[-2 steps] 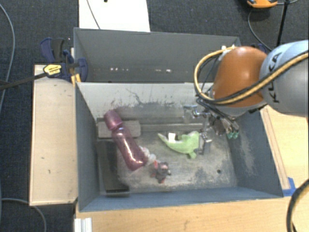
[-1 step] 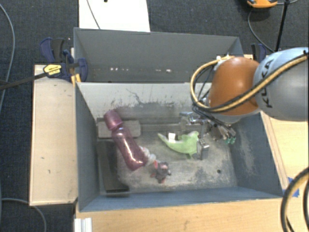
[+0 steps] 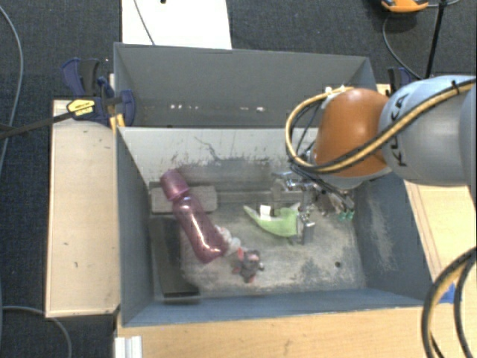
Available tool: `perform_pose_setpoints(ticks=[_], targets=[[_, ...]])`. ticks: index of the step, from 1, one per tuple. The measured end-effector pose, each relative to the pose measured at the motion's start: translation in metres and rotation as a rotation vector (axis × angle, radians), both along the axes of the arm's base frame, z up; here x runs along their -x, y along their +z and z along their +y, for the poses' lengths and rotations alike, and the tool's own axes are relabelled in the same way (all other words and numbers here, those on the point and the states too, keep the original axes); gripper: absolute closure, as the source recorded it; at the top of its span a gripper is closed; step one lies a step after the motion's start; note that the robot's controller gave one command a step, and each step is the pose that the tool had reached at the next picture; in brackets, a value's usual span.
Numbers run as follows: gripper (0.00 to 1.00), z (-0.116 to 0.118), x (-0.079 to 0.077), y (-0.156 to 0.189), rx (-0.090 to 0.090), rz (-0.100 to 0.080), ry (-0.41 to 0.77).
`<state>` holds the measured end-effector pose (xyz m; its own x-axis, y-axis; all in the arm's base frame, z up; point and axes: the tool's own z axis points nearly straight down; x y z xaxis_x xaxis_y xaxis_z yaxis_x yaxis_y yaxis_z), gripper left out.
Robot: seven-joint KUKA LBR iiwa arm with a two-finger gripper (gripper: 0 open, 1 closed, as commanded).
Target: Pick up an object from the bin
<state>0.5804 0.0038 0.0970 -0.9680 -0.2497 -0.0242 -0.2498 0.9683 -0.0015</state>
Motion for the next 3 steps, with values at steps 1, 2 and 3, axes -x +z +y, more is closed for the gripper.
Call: perform_pose_setpoints(ticks=[1,2,3], targets=[[1.0,-0.017,0.002,-0.016,0.005,-0.005,0.207],[1.0,-0.017,0.002,-0.016,0.005,-0.005,0.207],[1.0,-0.033,0.001,0.122,0.014,-0.009,0.556]])
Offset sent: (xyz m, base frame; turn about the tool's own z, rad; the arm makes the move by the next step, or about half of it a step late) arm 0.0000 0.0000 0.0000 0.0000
